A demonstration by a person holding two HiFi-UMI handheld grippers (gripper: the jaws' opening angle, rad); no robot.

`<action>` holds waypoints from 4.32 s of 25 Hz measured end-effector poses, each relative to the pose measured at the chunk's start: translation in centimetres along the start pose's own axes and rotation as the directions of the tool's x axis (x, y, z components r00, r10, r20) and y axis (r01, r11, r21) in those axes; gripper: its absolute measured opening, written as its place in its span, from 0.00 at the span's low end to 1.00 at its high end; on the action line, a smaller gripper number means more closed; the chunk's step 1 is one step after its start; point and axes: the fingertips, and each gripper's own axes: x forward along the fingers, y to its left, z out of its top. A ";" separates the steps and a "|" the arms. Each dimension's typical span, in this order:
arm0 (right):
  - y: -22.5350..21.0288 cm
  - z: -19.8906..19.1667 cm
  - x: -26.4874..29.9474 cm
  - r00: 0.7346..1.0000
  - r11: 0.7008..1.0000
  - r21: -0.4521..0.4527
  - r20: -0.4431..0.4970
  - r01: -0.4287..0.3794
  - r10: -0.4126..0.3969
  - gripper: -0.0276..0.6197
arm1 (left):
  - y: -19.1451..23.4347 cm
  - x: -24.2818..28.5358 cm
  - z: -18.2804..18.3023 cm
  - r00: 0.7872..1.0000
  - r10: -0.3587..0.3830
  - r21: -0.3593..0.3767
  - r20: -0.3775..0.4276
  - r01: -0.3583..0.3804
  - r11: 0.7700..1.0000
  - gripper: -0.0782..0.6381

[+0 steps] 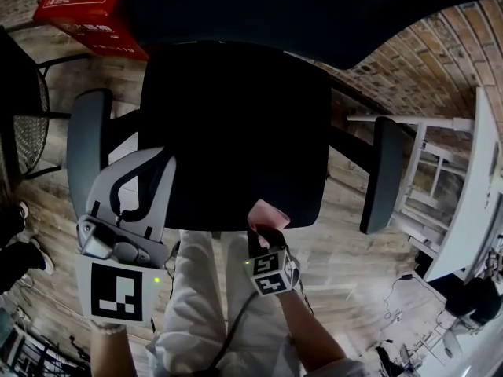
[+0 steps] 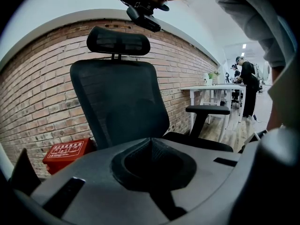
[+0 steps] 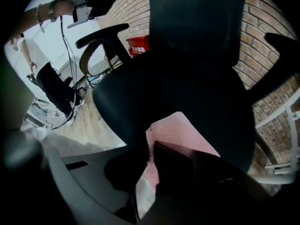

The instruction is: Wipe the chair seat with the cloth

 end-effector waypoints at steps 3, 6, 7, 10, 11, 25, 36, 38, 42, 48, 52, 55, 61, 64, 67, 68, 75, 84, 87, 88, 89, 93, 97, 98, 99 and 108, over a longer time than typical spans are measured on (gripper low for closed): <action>3.7 2.3 1.1 0.997 0.996 -0.051 0.023 -0.072 0.073 0.13 | 0.4 -0.2 -0.4 1.000 0.007 -0.012 0.001 -0.007 1.000 0.13; 7.7 5.0 2.2 0.987 0.982 -0.118 0.046 -0.146 0.153 0.13 | 1.1 -0.4 -0.8 1.000 0.017 -0.028 0.003 -0.017 0.999 0.13; 9.0 5.9 2.5 0.982 0.975 -0.145 0.053 -0.170 0.179 0.13 | 1.3 -0.4 -1.1 1.000 0.021 -0.036 0.002 -0.021 0.999 0.13; 12.6 8.5 3.4 0.965 0.949 -0.214 0.069 -0.232 0.251 0.13 | 1.8 -0.5 -1.7 1.000 0.027 -0.057 0.001 -0.027 0.998 0.13; 13.8 9.2 3.7 0.959 0.940 -0.230 0.069 -0.253 0.276 0.13 | 1.9 -0.6 -1.8 1.000 0.026 -0.060 0.002 -0.026 0.998 0.13; 16.5 11.9 2.9 0.920 0.898 -0.262 0.079 -0.352 0.384 0.13 | 1.9 -0.6 -1.7 1.000 0.020 -0.070 0.024 -0.018 0.997 0.13; 3.6 16.8 -11.2 0.945 0.985 -0.073 0.277 -0.159 0.173 0.13 | 1.3 -3.6 9.1 0.997 0.008 -0.021 0.075 -0.006 1.000 0.13; 1.6 18.7 -15.1 0.933 0.991 -0.051 0.334 -0.127 0.137 0.13 | 1.1 -4.9 12.0 0.996 0.013 -0.014 0.090 -0.012 1.000 0.13; -1.6 22.7 -22.8 0.893 0.997 -0.032 0.444 -0.068 0.075 0.13 | 1.4 -7.5 17.5 0.992 0.030 -0.010 0.124 -0.029 1.000 0.13; -4.8 27.7 -33.0 0.816 0.999 -0.022 0.578 0.025 -0.008 0.13 | 3.1 -11.0 24.6 0.982 0.051 0.030 0.184 -0.057 0.998 0.13; -5.3 29.2 -39.6 0.769 0.996 -0.033 0.638 0.082 -0.043 0.13 | 3.2 -13.6 28.7 0.973 0.076 0.039 0.218 -0.087 0.995 0.13; -5.9 30.4 -43.7 0.722 0.992 -0.029 0.688 0.124 -0.071 0.13 | 3.4 -15.0 31.4 0.962 0.092 0.046 0.258 -0.108 0.993 0.13; -6.2 31.9 -50.0 0.627 0.985 0.014 0.770 0.170 -0.119 0.13 | 3.1 -17.1 34.5 0.955 0.089 0.104 0.285 -0.123 0.987 0.13; -6.2 31.8 -51.7 0.608 0.983 0.012 0.784 0.184 -0.123 0.13 | 2.8 -18.0 35.4 0.945 0.097 0.097 0.312 -0.133 0.986 0.13; -6.2 32.2 -52.6 0.601 0.984 0.019 0.789 0.180 -0.125 0.13 | 3.2 -18.6 36.3 0.932 0.115 0.081 0.343 -0.152 0.985 0.13; -6.2 32.2 -52.7 0.599 0.984 0.018 0.791 0.177 -0.123 0.13 | 3.3 -18.7 36.4 0.931 0.119 0.077 0.345 -0.155 0.985 0.13; -5.7 32.9 -52.6 0.596 0.986 0.009 0.796 0.167 -0.109 0.13 | 3.6 -18.4 36.4 0.935 0.129 0.060 0.331 -0.158 0.986 0.13; -5.2 33.0 -51.8 0.620 0.985 -0.007 0.778 0.172 -0.103 0.13 | 3.1 -17.9 35.7 0.947 0.112 0.090 0.301 -0.145 0.985 0.13; -5.1 33.1 -51.5 0.607 0.985 -0.010 0.788 0.174 -0.099 0.13 | 3.2 -17.9 35.4 0.949 0.113 0.092 0.295 -0.145 0.985 0.13; -5.1 33.1 -51.5 0.607 0.985 -0.010 0.788 0.173 -0.098 0.13 | 3.2 -17.9 35.3 0.949 0.114 0.092 0.293 -0.146 0.985 0.13; -5.1 33.2 -51.4 0.608 0.985 -0.011 0.788 0.171 -0.097 0.13 | 3.2 -17.9 35.2 0.950 0.115 0.092 0.291 -0.147 0.985 0.13; -4.9 33.6 -51.2 0.611 0.986 -0.019 0.787 0.169 -0.090 0.13 | 3.3 -18.0 35.2 0.950 0.117 0.095 0.288 -0.150 0.984 0.13; -4.7 34.0 -51.2 0.607 0.984 -0.029 0.790 0.175 -0.085 0.13 | 3.4 -18.1 34.9 0.951 0.120 0.093 0.284 -0.152 0.984 0.13; -4.6 33.9 -51.2 0.608 0.984 -0.031 0.789 0.176 -0.084 0.13 | 3.4 -18.1 34.9 0.951 0.119 0.093 0.284 -0.151 0.984 0.13; -4.6 33.9 -51.2 0.610 0.984 -0.032 0.788 0.178 -0.084 0.13 | 3.4 -18.1 34.9 0.951 0.118 0.093 0.286 -0.150 0.984 0.13; -4.5 33.3 -50.9 0.623 0.982 -0.036 0.777 0.184 -0.088 0.13 | 3.6 -17.6 35.0 0.947 0.121 0.078 0.298 -0.151 0.986 0.13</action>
